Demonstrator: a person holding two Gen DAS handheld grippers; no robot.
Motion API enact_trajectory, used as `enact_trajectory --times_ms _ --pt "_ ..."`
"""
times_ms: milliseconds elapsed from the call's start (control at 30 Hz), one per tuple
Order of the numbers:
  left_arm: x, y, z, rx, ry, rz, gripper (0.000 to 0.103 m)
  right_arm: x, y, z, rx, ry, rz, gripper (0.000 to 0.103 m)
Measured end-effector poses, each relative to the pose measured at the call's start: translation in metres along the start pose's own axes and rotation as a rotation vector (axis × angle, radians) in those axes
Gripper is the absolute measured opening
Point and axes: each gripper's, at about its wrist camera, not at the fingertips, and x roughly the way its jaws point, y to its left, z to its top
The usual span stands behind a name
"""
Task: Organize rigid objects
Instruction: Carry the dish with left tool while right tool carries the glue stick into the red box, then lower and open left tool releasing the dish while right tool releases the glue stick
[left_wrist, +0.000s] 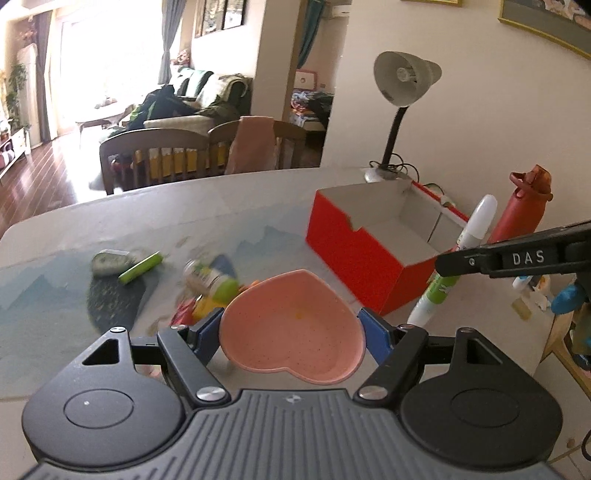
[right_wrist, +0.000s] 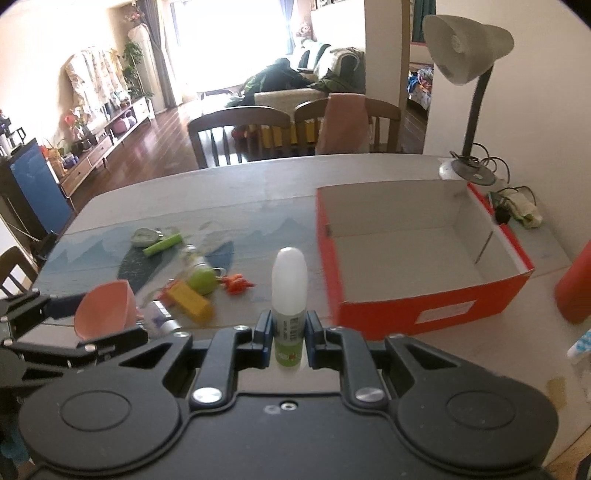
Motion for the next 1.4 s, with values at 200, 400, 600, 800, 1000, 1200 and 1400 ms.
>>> enact_trajectory --times_ms 200,400,600,800,1000,1200,1400 --pt "0.041 -0.036 0.039 0.039 0.017 -0.017 0.078 0.014 -0.050 0.026 -0.003 0.028 0.010 0.016" --pt "0.082 -0.072 0.080 0.074 0.018 -0.023 0.078 0.029 -0.098 0.061 -0.016 0.019 0.007 0.016" --pt "0.129 -0.104 0.111 0.086 0.044 -0.028 0.078 0.053 -0.141 0.084 -0.021 0.043 -0.003 0.016" --pt "0.185 -0.133 0.122 0.107 0.123 -0.033 0.078 0.091 -0.178 0.085 -0.054 0.123 -0.026 0.016" --pt "0.238 -0.153 0.119 0.128 0.225 -0.007 0.078 0.124 -0.202 0.076 -0.060 0.215 -0.027 0.016" --pt "0.280 -0.169 0.117 0.111 0.323 0.004 0.078 0.151 -0.214 0.076 -0.063 0.265 -0.008 0.016" --pt "0.315 -0.173 0.118 0.117 0.407 0.028 0.078 0.174 -0.225 0.080 -0.051 0.279 -0.001 0.016"
